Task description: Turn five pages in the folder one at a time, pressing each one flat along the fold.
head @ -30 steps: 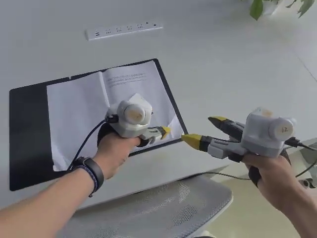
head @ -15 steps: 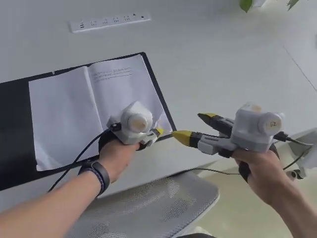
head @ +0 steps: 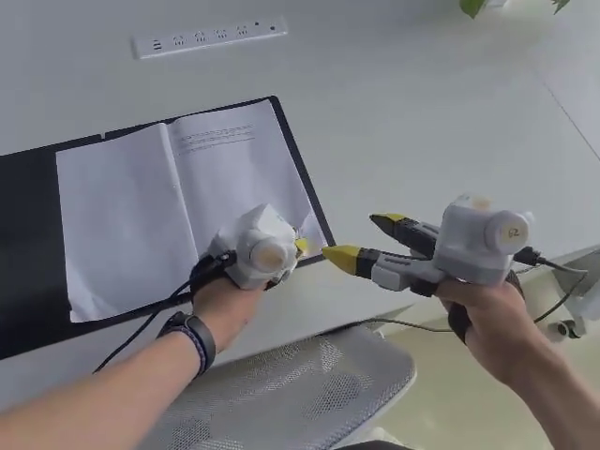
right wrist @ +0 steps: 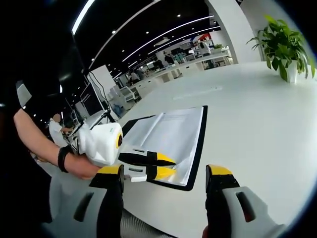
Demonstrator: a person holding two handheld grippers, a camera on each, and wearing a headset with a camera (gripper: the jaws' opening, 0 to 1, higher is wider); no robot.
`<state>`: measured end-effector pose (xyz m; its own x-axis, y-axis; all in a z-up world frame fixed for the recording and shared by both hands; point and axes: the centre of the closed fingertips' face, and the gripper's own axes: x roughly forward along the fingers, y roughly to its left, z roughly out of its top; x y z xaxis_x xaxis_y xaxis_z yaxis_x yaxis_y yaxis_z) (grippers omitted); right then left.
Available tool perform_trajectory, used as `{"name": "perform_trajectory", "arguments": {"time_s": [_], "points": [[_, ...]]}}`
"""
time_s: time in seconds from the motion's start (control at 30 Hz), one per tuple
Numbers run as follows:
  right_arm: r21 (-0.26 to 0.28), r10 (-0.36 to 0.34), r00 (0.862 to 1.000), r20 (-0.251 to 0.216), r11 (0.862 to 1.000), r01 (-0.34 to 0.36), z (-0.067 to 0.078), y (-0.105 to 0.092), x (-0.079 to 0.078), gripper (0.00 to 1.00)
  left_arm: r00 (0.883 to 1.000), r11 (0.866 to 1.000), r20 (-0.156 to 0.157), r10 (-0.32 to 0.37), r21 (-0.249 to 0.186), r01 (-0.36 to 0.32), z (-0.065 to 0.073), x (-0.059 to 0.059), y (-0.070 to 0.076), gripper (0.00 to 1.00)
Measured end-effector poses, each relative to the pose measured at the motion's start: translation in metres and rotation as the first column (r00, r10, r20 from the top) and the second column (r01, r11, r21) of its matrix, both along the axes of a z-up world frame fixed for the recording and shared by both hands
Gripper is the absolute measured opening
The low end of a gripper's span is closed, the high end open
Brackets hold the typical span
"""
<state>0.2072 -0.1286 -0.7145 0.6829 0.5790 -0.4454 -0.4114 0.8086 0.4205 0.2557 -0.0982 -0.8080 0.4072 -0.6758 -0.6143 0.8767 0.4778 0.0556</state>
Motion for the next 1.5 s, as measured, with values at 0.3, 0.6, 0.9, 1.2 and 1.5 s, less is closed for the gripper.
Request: {"name": "perform_trajectory", "arguments": {"time_s": [0.3, 0.6, 0.9, 1.2, 1.5], "points": [[0.025, 0.017, 1.0, 0.001, 1.0, -0.017, -0.005, 0.004, 0.012, 0.65, 0.999, 1.0, 0.042, -0.005, 0.027, 0.004, -0.001, 0.001, 0.0, 0.0], [0.058, 0.053, 0.998, -0.029, 0.997, -0.051, -0.028, 0.012, 0.04, 0.59, 1.0, 1.0, 0.012, -0.002, -0.005, 0.002, -0.002, 0.003, 0.002, 0.0], [0.095, 0.081, 0.993, -0.082, 0.993, -0.073, -0.053, 0.028, 0.063, 0.52, 1.0, 1.0, -0.002, 0.003, -0.023, -0.003, -0.003, 0.003, 0.002, 0.0], [0.114, 0.114, 0.987, -0.111, 0.988, -0.101, -0.056, 0.047, 0.062, 0.47, 1.0, 0.999, -0.009, -0.002, -0.033, 0.002, -0.002, 0.005, 0.002, 0.0], [0.14, 0.086, 0.987, -0.138, 0.988, -0.066, -0.059, 0.047, 0.067, 0.35, 1.0, 0.999, -0.024, 0.009, -0.039, -0.01, -0.002, 0.006, 0.002, 0.0]]}}
